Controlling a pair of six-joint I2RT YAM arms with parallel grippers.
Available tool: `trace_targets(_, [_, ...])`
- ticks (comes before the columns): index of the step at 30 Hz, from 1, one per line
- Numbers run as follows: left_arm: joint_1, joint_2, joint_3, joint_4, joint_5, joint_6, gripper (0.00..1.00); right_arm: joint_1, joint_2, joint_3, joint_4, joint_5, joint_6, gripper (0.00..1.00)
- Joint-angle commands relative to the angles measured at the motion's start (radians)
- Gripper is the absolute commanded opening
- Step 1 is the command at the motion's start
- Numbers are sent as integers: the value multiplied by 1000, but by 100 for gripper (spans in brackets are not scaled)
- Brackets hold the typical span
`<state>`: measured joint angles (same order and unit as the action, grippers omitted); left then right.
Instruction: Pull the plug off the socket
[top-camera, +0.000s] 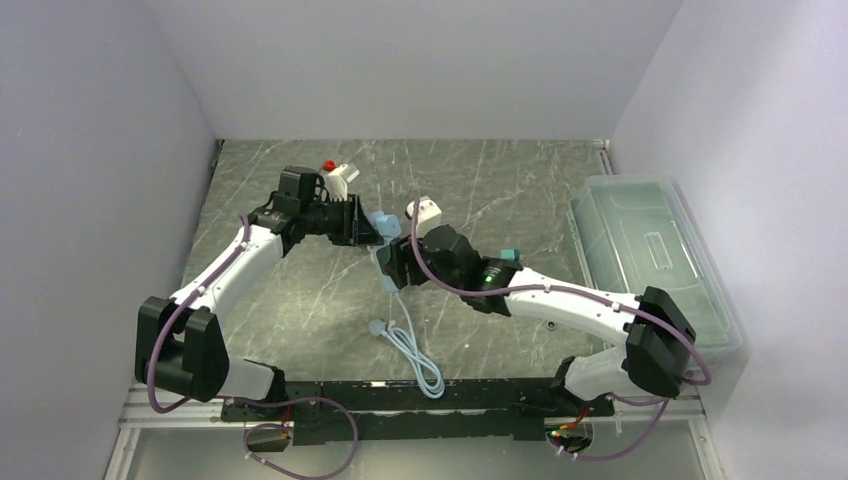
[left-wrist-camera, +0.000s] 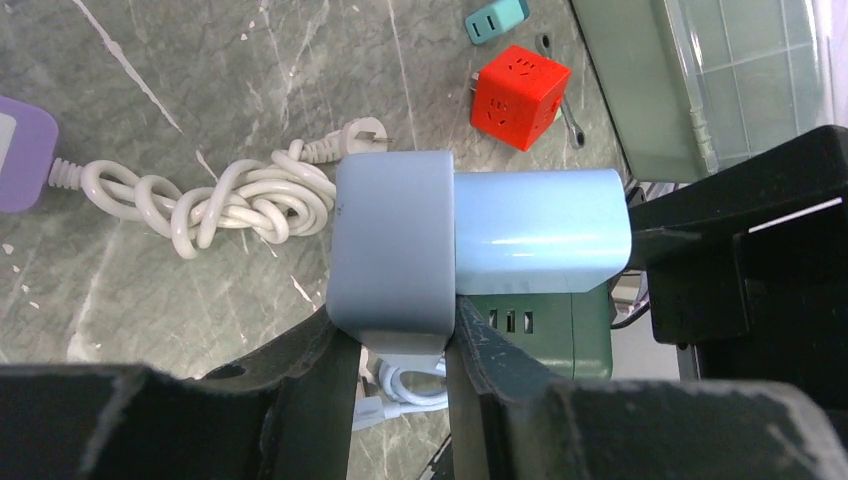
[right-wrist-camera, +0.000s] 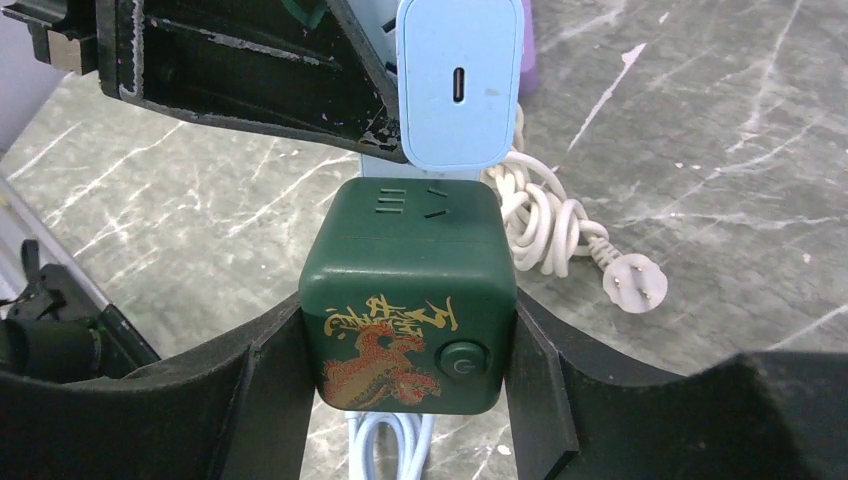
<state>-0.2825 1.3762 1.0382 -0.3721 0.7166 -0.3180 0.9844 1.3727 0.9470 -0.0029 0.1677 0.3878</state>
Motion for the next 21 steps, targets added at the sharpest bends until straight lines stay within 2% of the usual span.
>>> trace_targets(1, [3,17,23,-13,-43,41,0,-4,-18,77,27,161,0,0])
trace_targets(6, [3,-12,11,17,4,48,0,-160,-77,-26,166,-175,74,0])
trace_targets(12, [0,-24,5,38,56,51,0,-213,-26,2,179,-349,73,0])
trace_targets(15, [-1,-29,8,20,9,56,0,-200,-15,25,151,-321,67,0])
trace_targets(21, [-1,-3,28,-34,-95,55,0,-52,-15,96,17,68,3,0])
